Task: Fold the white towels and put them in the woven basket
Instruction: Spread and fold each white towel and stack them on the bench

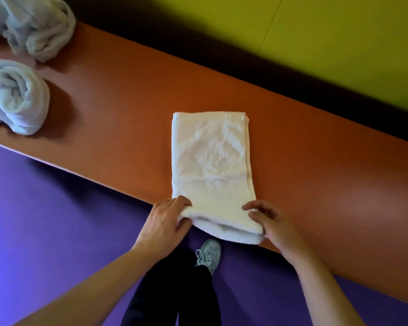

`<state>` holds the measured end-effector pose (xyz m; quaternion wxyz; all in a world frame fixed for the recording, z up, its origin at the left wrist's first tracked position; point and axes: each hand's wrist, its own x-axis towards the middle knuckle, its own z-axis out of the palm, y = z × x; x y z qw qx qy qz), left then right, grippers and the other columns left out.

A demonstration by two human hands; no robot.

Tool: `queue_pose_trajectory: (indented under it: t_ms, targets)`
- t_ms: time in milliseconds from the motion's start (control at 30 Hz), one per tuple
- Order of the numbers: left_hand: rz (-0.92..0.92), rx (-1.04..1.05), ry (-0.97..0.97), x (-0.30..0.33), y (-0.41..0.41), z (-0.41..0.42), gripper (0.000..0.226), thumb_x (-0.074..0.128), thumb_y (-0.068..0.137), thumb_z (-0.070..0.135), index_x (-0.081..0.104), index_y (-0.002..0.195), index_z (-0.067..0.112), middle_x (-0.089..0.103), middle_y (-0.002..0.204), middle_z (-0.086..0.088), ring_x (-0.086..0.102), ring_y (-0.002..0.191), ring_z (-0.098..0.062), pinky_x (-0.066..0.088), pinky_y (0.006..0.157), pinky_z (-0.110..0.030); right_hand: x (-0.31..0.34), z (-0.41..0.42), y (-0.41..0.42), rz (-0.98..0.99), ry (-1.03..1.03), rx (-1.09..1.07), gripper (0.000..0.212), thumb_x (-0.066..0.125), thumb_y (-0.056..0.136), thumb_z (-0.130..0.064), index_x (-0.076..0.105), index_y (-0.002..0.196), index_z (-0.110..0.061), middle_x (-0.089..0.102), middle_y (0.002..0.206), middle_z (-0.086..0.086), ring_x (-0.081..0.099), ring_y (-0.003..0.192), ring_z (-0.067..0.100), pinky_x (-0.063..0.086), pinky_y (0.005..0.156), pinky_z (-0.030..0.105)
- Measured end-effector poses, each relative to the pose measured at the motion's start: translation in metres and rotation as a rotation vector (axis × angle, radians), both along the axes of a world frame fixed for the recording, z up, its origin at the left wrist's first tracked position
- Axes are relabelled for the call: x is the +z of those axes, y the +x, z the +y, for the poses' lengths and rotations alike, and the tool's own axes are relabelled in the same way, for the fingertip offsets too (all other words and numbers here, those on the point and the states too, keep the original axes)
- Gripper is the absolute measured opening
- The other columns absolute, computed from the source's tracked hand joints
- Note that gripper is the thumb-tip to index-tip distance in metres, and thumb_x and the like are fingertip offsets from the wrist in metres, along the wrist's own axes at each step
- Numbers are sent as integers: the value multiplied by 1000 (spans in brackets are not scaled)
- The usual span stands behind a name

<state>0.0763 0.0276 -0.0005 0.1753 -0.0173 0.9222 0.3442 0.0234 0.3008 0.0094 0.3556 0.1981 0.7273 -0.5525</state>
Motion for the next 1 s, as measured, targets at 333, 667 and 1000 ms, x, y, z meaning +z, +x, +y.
queue_pose_trajectory:
  t_ms: [333, 667, 1000]
  targets:
    - [-213, 532, 372, 29, -32, -25, 25, 58, 93, 41, 52, 76, 23, 43, 65, 12, 37, 60, -9, 33, 58, -29, 33, 8, -9, -53, -139, 234, 22, 75, 88, -11, 71, 107, -20, 73, 85, -12, 61, 71, 8, 45, 69, 16]
    - [-295, 470, 419, 30, -116, -34, 51, 77, 74, 38, 59, 114, 14, 70, 109, -13, 68, 99, -26, 57, 88, -54, 7, -37, -61, 308, 130, -92, 14, 64, 98, -33, 66, 107, -22, 72, 93, -3, 68, 82, 14, 52, 56, 28]
    - [-236, 571, -37, -29, -146, -40, 42, 63, 91, 52, 64, 111, 15, 66, 96, 2, 62, 95, -27, 49, 76, -36, -56, -65, -89, 316, 481, -137, 24, 59, 98, -46, 57, 109, -25, 64, 99, -10, 64, 83, 7, 50, 63, 23]
